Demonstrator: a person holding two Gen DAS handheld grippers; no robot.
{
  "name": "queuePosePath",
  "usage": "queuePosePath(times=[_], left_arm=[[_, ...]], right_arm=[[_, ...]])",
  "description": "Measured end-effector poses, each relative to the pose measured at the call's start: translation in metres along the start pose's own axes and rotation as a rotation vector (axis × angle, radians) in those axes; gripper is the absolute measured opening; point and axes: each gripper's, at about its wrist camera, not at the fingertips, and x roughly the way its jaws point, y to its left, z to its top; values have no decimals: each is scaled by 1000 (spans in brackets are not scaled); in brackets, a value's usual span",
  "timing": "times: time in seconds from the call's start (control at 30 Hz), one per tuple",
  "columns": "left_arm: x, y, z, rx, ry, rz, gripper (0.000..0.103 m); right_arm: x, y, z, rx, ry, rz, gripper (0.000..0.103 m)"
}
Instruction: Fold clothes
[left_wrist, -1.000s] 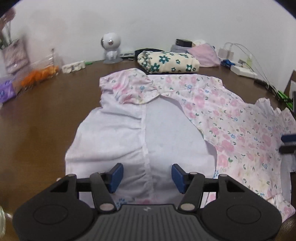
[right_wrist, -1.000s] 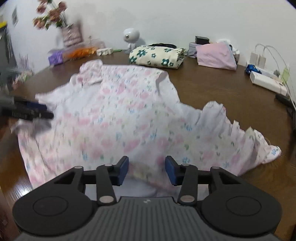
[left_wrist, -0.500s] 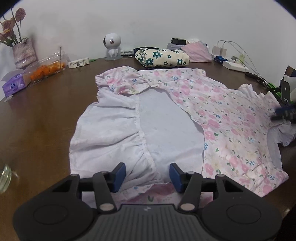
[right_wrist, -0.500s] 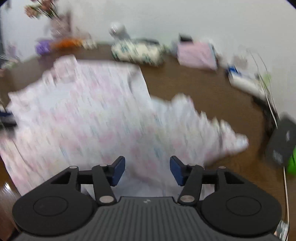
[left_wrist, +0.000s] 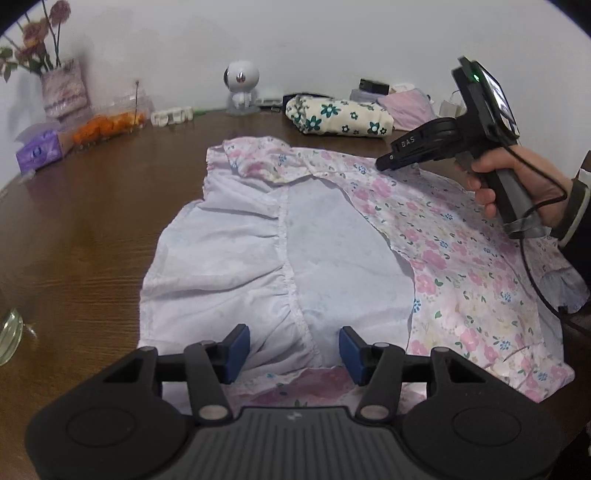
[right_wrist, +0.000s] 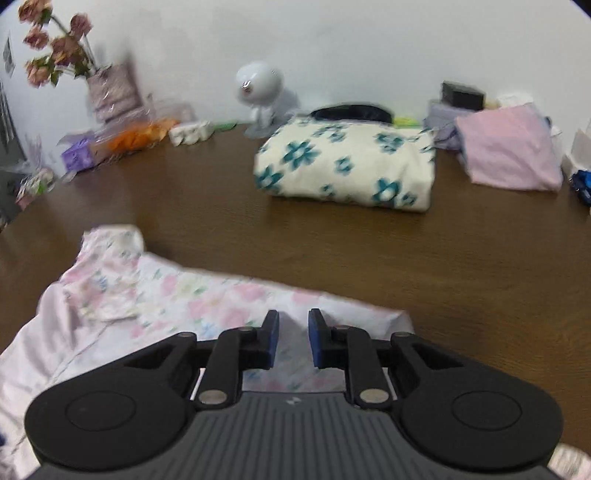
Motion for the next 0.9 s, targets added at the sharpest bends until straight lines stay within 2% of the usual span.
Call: queuePosePath(times=[0.1, 0.13, 0.17, 0.23, 0.3, 0.33, 0.37, 0.47, 0.57, 0.67, 0.83, 0.9], left_arm=[[-24, 9, 28, -109, -56, -117, 56], [-32, 11, 40, -140, -90, -144, 65], [-37, 9, 56, -150, -144, -144, 70], [-29, -1, 90, -128, -211, -131, 71], [2, -12, 123, -104, -215, -108, 66], [24, -16, 139, -97, -195, -103, 57], [48, -21, 153, -87, -163, -96, 40], [111, -34, 174, -53, -62, -26, 16], [145, -35, 175, -65, -16, -5, 15], [162, -29, 167, -68, -17, 24, 15], [167, -14, 163, -61, -46, 41, 13], [168, -7, 163, -52, -55, 37, 10]], right_arm=[[-7, -16, 1, 41, -7, 25, 21], [-17, -20, 1, 39, -35, 40, 21], [-23, -22, 1, 35, -63, 42, 21], [-32, -27, 4, 45, -80, 40, 21], [-28, -28, 7, 55, -69, 62, 21], [-25, -24, 7, 51, -66, 73, 19], [-23, -20, 6, 46, -64, 84, 19], [-16, -8, 5, 33, -58, 115, 18], [-13, -2, 6, 10, -59, 84, 18], [-5, 1, 3, -19, -39, 51, 18], [-1, -7, -4, -12, -39, 29, 13], [-4, -13, -5, -12, -40, -6, 12]])
